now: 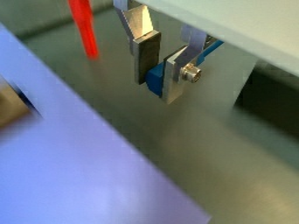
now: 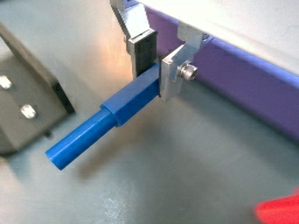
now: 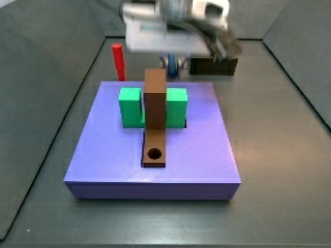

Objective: Pick up the blue object. Move up. Place the blue object on the fixture. Regrasp the blue object. Move to above the board. Insert the blue object.
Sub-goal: Move up, then place the blue object on the fixture.

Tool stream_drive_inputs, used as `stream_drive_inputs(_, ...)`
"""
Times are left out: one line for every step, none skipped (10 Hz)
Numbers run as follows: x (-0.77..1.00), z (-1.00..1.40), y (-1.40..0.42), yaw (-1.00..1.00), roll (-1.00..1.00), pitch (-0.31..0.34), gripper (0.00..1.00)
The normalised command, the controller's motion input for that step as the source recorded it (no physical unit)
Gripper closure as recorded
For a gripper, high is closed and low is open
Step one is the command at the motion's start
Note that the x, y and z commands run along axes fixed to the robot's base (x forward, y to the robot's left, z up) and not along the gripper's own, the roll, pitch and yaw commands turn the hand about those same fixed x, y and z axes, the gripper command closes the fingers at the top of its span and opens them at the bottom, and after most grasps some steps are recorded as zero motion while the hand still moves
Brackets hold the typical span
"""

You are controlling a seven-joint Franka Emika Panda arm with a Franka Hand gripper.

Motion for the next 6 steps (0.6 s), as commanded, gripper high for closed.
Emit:
stream_drive_inputs(-0.02,0.26,-0.01,0.0,-0.02,0.001,1.0)
stream_drive_inputs(0.0,-0.02,0.0,0.0,0.0,0.0,1.0)
stream_drive_inputs(0.0,0.21,0.4,-0.11,-1.0,-0.086,1.0)
stream_drive_inputs(0.07,0.28,0.3,-0.1,-1.0,-0.214,1.0)
stream_drive_inputs(0.08,0.22,0.28,-0.11,-1.0,-0.26,1.0)
stream_drive_inputs(0.19,0.21,0.16,-0.23,-1.0,-0.334,1.0)
